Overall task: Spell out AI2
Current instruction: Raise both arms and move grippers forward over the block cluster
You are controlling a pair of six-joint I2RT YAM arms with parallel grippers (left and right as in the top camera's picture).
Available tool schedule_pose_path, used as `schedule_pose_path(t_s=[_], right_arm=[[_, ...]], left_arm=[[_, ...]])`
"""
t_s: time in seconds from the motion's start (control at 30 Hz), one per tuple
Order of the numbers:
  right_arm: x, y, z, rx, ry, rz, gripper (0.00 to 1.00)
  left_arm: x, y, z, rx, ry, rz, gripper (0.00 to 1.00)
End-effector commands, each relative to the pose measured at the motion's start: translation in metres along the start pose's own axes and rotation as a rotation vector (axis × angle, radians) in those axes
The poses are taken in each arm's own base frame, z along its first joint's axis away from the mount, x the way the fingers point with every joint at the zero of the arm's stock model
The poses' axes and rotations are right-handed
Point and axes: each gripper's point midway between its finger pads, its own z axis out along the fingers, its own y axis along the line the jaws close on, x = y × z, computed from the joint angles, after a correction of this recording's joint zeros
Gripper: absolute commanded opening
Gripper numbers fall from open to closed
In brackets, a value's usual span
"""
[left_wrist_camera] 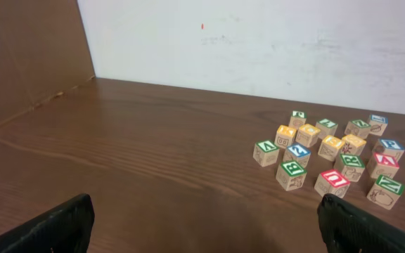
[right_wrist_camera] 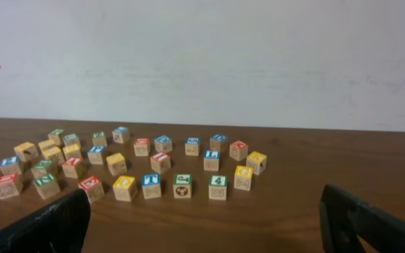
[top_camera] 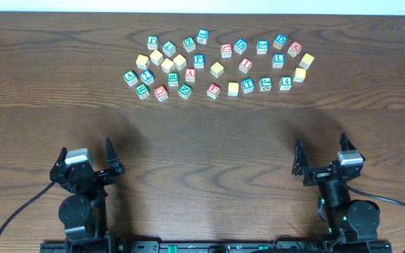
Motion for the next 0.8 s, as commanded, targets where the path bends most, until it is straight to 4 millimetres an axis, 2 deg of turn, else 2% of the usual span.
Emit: schedule_pose_path(t_s=[0.0, 0.17, 0.43, 0.77], right_arm=[[-0.021, 0.000, 0.002, 0.000, -0.014, -0.010, 0.99], [-0.032, 0.000, 0.011, 0.001, 0.016, -0.035, 0.99], [-0.055, 0.000, 0.041, 0.002, 0.095, -0.039, 0.99], [-0.082, 0.002, 0.082, -0.021, 0.188, -0.040, 0.99]], left_arm=[[-0.024, 0.000, -0.001, -0.006, -0.016, 0.013, 1.00], [-0.040, -0.002, 0.005, -0.003, 0.011, 0.015, 1.00], [-0.064, -0.009, 0.028, 0.020, 0.113, 0.020, 1.00], [-0.074, -0.013, 0.054, 0.030, 0.298, 0.027, 1.00]])
